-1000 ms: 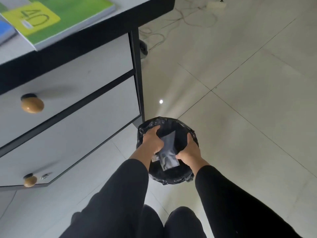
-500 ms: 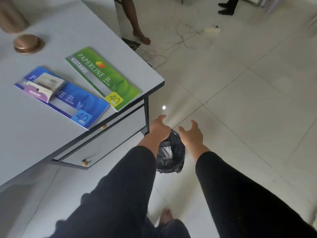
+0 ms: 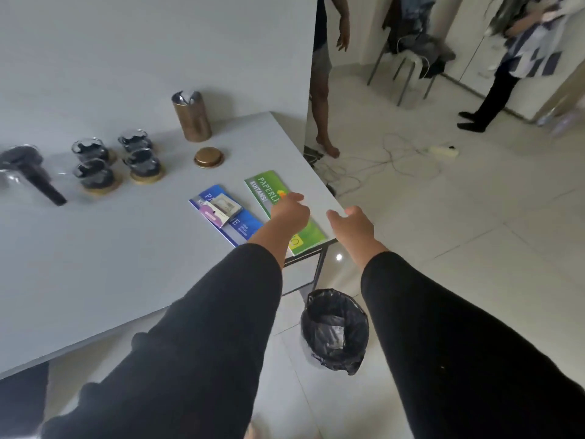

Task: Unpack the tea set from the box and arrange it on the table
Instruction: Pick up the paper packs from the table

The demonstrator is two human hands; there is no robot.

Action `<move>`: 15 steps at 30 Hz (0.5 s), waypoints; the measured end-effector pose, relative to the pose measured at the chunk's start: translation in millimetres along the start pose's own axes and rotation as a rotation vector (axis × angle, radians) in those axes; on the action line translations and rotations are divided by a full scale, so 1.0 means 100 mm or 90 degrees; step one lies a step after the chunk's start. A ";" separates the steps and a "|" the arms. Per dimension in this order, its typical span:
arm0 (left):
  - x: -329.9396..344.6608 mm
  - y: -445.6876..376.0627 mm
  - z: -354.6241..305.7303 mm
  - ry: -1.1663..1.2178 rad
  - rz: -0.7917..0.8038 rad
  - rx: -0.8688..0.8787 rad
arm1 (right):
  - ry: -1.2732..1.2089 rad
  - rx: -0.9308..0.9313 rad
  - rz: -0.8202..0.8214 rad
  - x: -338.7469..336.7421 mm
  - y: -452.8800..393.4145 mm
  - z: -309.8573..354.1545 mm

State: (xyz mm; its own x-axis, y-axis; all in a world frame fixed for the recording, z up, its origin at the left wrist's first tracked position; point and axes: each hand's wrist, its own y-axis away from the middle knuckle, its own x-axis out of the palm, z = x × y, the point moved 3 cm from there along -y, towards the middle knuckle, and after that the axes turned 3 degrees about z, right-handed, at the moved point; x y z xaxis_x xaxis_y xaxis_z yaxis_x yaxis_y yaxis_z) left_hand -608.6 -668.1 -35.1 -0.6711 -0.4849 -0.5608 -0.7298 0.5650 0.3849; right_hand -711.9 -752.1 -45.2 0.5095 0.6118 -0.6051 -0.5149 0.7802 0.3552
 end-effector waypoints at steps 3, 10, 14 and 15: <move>-0.38 -0.09 0.28 0.004 -0.048 -0.046 | 0.028 -0.020 0.054 0.30 -0.03 0.32; -0.99 -0.39 0.90 0.114 -0.123 -0.180 | 0.122 -0.070 0.133 0.97 -0.25 0.92; -1.12 -0.61 1.11 0.138 -0.142 -0.270 | 0.171 -0.064 0.183 1.34 -0.47 1.10; -1.12 -0.67 1.16 0.137 -0.137 -0.281 | 0.181 -0.061 0.199 1.42 -0.53 1.13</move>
State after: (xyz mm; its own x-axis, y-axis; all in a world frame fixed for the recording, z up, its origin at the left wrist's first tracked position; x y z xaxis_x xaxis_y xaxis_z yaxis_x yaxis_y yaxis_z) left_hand -469.5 -574.4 -82.8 -0.4776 -0.7107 -0.5166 -0.8084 0.1251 0.5752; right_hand -534.4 -692.0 -70.0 0.1162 0.7461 -0.6556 -0.6830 0.5393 0.4927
